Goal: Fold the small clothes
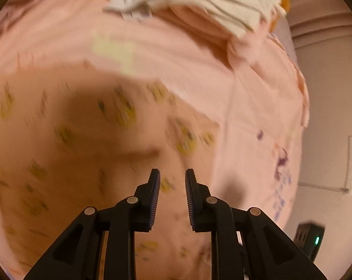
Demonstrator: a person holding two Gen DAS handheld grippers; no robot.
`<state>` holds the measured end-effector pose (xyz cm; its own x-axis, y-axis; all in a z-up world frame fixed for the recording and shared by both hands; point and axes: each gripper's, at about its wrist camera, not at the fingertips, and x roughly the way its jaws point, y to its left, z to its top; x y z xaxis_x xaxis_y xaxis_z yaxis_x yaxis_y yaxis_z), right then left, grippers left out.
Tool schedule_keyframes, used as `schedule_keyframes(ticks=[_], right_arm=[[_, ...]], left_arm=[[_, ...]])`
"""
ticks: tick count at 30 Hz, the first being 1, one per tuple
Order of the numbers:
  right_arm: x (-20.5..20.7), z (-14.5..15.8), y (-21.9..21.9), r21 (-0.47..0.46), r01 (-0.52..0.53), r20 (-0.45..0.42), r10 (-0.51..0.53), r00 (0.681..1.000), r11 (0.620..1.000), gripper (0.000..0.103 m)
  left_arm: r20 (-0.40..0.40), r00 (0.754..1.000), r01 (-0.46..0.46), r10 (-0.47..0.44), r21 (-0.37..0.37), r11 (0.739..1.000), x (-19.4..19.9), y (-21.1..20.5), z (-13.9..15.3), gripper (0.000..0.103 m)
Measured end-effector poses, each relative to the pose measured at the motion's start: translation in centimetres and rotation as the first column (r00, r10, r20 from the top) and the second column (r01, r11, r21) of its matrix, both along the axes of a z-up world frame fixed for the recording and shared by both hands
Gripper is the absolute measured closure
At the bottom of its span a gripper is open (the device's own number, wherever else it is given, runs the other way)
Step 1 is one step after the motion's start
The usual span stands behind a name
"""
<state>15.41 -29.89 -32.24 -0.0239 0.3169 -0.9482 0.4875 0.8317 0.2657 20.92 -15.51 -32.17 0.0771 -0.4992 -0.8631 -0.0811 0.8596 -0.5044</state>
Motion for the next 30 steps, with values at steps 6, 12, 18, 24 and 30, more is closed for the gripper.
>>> schedule_keyframes(ticks=[6, 12, 18, 24, 30], right_arm=[[2.3, 1.6, -0.4, 0.123, 0.059, 0.058, -0.066, 0.996, 0.991, 0.042], [9.0, -1.1, 3.9, 0.248, 0.010, 0.099, -0.035, 0.994, 0.969, 0.042], [14.5, -5.8, 8.2, 0.314, 0.040, 0.051, -0.059, 0.997, 0.948, 0.044], [15.4, -5.5, 8.4, 0.308, 0.112, 0.136, -0.160, 0.978, 0.945, 0.095], [12.9, -0.1, 7.1, 0.303, 0.113, 0.265, -0.198, 0.944, 0.946, 0.095]], left_arm=[[0.047, 0.998, -0.048, 0.039, 0.218, 0.975, -6.3, 6.4, 0.7, 0.077], [-0.012, 0.971, -0.204, 0.239, 0.482, 0.852, -8.2, 18.0, -3.9, 0.077], [-0.012, 0.929, -0.343, 0.371, 0.351, 0.871, -6.9, 23.2, -6.0, 0.077], [0.012, 0.933, -0.331, 0.361, 0.429, 0.841, -6.3, 22.1, -6.5, 0.077], [0.023, 0.934, -0.330, 0.357, 0.438, 0.836, -6.5, 22.1, -6.3, 0.077]])
